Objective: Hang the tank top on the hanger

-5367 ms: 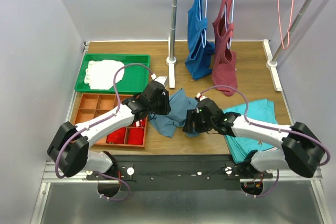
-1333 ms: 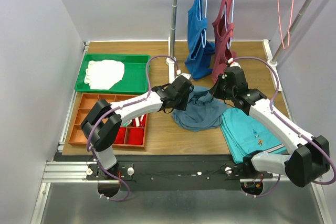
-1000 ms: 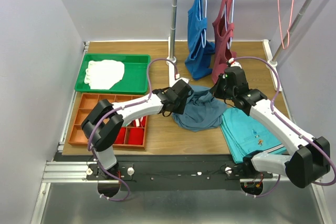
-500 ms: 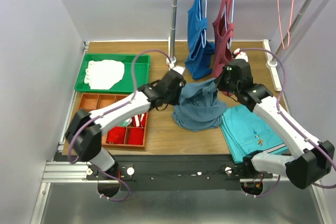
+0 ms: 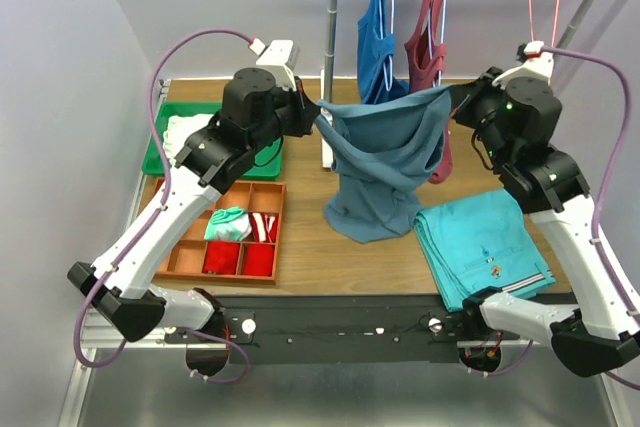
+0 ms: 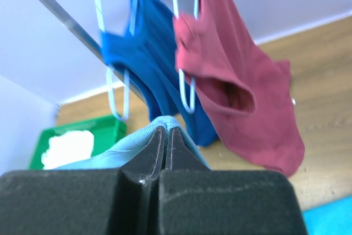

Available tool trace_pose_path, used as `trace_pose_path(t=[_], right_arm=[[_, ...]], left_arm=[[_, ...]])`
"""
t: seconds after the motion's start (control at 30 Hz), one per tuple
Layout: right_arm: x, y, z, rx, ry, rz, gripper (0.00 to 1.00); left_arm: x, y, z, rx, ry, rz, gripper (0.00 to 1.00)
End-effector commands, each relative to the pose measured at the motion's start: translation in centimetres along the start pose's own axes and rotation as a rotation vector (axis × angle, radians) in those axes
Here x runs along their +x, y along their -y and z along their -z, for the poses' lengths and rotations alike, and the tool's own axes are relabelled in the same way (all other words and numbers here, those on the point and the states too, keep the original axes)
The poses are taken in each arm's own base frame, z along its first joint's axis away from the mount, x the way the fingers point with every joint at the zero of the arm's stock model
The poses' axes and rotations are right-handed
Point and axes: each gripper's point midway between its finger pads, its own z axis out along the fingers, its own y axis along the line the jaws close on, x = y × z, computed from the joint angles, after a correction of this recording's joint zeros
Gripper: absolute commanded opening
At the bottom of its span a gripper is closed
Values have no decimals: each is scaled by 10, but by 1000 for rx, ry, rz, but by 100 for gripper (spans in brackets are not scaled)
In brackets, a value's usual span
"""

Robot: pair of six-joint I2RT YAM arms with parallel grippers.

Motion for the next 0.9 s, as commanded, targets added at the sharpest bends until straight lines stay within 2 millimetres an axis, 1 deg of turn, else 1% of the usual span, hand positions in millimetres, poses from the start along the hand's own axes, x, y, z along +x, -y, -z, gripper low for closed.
trace_pose_path(t=[0.0,0.03,0.07,0.13,0.17,0.23,0.27,0.3,0.33,0.4,0.43,0.47,0.5,0.53,0.57,0.6,0.63,0.67,0.7,0.73,0.77,0.8,0.83,0.87], right_arm=[[-55,-9,17,-6,110,-20,1],[-61,-10,20,-11,120,-23,1],[-76,-17,25,-31,146,-35,1],[-86,-23,30,-54,157,-44,1],[-99,-30,37,-86,178,-56,1],[-108,-36,44,-111,186,-66,1],[-113,-40,48,-131,189,-70,1],[-122,-43,53,-146,206,-79,1],[-124,-45,55,-153,205,-81,1],[-119,-44,57,-159,180,-79,1],[-105,-41,53,-146,143,-70,1],[-94,-39,52,-150,118,-68,1],[-82,-37,50,-148,91,-76,1],[-51,-25,44,-122,29,-64,1],[-34,-22,42,-125,-12,-63,1],[-15,-17,40,-117,-52,-71,1],[7,-9,37,-97,-97,-69,1],[47,8,34,-55,-174,-56,1],[71,18,32,-30,-219,-68,1],[94,27,32,-6,-261,-70,1],[138,48,32,37,-338,-58,1],[159,54,33,51,-374,-79,1],[178,61,34,62,-408,-86,6],[195,69,34,73,-432,-89,10]], left_arm=[[-52,18,19,56,109,-44,0],[-60,20,22,59,124,-63,0],[-81,27,32,70,171,-66,0],[-96,34,37,88,200,-79,0],[-113,42,48,112,243,-81,0],[-122,51,55,148,258,-87,0],[-134,56,64,162,290,-83,0],[-135,62,67,192,286,-86,0],[-134,64,69,203,277,-81,0],[-127,66,69,219,249,-72,0],[-120,64,69,216,230,-71,0],[-101,56,59,197,180,-70,0],[-90,51,54,181,154,-64,0],[-82,46,56,171,145,-53,0],[-49,32,39,137,67,-43,0],[-32,26,33,124,34,-33,0],[-23,25,33,137,34,-4,0],[21,10,17,109,-61,12,0],[41,5,11,105,-96,28,0],[53,3,3,113,-107,48,0],[97,-12,-8,86,-197,81,0],[117,-17,-13,79,-231,102,0],[129,-19,-23,93,-231,118,0],[167,-31,-28,72,-302,151,0]])
